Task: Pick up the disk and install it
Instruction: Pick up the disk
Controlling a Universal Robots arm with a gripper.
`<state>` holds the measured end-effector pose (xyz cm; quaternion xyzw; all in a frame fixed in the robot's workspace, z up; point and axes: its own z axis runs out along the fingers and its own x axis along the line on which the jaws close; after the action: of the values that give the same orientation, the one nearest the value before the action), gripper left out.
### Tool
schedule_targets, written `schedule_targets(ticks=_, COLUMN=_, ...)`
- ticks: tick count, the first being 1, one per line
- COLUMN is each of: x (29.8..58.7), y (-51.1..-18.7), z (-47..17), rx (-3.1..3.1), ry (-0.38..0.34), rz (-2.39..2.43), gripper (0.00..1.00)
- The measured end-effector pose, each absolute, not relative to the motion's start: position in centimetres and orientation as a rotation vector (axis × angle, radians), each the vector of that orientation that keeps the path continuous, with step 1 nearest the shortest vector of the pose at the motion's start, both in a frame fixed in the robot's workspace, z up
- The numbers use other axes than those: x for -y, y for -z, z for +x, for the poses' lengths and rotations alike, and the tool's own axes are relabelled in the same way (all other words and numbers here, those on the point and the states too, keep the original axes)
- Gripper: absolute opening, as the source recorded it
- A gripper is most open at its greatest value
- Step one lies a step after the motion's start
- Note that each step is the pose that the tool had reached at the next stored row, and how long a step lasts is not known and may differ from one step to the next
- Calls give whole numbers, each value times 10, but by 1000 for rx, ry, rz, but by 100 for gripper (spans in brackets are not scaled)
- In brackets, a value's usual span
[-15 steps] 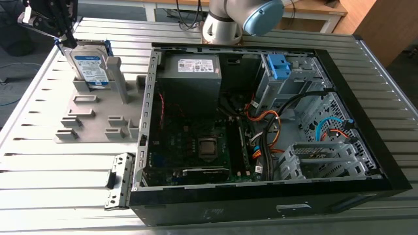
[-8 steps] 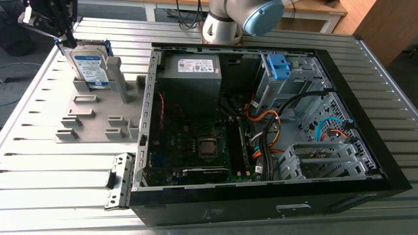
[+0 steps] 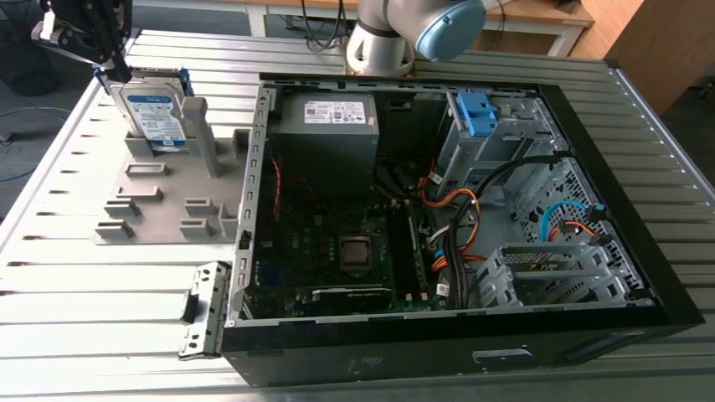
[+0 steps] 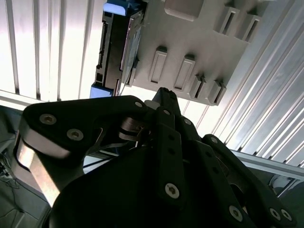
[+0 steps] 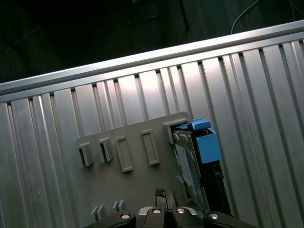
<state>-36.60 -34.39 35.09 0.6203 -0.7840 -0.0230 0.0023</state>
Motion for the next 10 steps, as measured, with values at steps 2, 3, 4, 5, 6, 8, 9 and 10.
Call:
schedule_targets(ticks=2, x=344, y=-351, z=-366, rx=2454, ry=72, rz=1953, gripper=11)
schedule_targets(ticks=3, x=344, y=-351, z=-366, rx=2451, ry=72, rz=1956, gripper=11)
schedule_targets(ticks=4, x=344, y=-351, z=-366, rx=2448, ry=72, rz=1959, gripper=11)
schedule_targets(ticks=5, x=344, y=-351, z=-366, rx=2445, ry=72, rz=1962, gripper=11)
schedule_targets(ticks=6, x=344, y=-351, z=-366, rx=2443, ry=71, rz=1965, gripper=11)
schedule_targets(ticks=8, x=344, y=-351, z=-366, rx=2437, ry=67, rz=1969, gripper=11)
schedule_targets(ticks=9, x=344, y=-351, z=-366, rx=2434, ry=64, rz=1970, gripper=11)
schedule_targets(ticks=10, x=344, y=-351, z=-366, rx=2432, ry=61, rz=1971, gripper=11)
